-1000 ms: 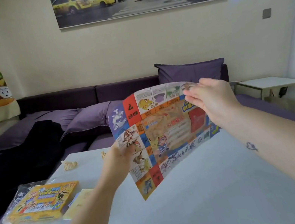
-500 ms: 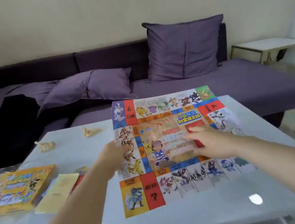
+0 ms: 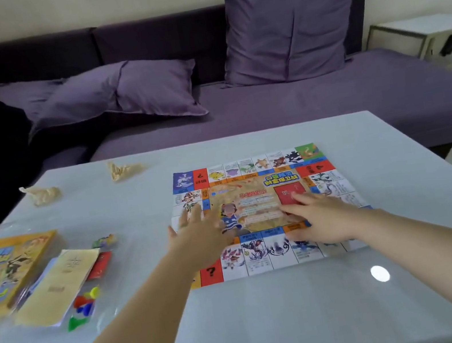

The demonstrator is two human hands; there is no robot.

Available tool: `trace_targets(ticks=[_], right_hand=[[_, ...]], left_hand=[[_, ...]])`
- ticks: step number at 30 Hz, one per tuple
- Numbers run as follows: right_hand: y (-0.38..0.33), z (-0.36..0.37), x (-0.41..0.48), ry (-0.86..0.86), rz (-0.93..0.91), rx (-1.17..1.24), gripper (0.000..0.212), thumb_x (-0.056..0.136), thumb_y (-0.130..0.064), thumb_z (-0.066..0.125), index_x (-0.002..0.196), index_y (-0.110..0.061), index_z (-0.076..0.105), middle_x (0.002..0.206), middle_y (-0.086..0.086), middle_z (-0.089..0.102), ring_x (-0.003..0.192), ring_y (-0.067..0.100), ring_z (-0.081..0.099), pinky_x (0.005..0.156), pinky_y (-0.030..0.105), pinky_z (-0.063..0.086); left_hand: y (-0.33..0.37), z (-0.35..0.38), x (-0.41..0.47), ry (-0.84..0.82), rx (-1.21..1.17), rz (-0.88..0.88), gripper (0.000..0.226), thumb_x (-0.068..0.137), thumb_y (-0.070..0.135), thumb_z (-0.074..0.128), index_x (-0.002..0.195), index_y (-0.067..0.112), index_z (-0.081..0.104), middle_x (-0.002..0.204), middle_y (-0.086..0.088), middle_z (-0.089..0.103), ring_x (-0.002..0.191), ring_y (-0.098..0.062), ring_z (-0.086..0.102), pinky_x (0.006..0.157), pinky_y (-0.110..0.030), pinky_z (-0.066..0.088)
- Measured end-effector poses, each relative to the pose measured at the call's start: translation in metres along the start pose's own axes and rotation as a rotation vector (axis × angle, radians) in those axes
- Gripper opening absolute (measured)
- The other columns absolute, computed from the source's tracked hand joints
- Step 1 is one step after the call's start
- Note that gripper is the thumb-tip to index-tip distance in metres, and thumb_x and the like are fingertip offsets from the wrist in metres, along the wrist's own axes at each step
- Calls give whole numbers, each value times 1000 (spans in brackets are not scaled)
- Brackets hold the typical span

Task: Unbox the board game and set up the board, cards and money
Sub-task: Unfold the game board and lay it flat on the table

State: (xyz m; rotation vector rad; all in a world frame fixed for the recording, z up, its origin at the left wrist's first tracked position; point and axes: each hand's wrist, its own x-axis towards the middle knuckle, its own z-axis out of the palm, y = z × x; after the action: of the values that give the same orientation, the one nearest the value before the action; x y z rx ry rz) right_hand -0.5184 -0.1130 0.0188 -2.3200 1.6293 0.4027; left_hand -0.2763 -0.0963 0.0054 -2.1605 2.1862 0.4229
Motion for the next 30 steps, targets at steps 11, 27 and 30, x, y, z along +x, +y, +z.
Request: trace_targets(ticks=[11,27,30], right_hand=[[11,30,6,97,175,29,93,74,-82,12,149,-34,-13,157,3,-22,145,24,-18,118,47,-4],[5,29,21,115,151,-4,88,78,-81,10,148,-34,-15,156,4,-23,145,24,-19,118,48,-5],[8,32,18,114,163,0,88,78,-81,10,148,-34,-16,156,3,-24,144,23,-20,118,47,-6]], left_hand=[[4,20,11,-32,55,29,66,91,66,25,148,36,9,159,-1,-8,146,-27,-6,116,-54,2],[-7,20,16,-43,84,-10,68,91,67,16,149,36,-2,159,-1,-13,146,-26,-11,116,-52,-1],[-3,22,15,-44,81,-6,68,91,67,16,149,36,-2,158,-1,-16,145,-27,-13,116,-51,-3]])
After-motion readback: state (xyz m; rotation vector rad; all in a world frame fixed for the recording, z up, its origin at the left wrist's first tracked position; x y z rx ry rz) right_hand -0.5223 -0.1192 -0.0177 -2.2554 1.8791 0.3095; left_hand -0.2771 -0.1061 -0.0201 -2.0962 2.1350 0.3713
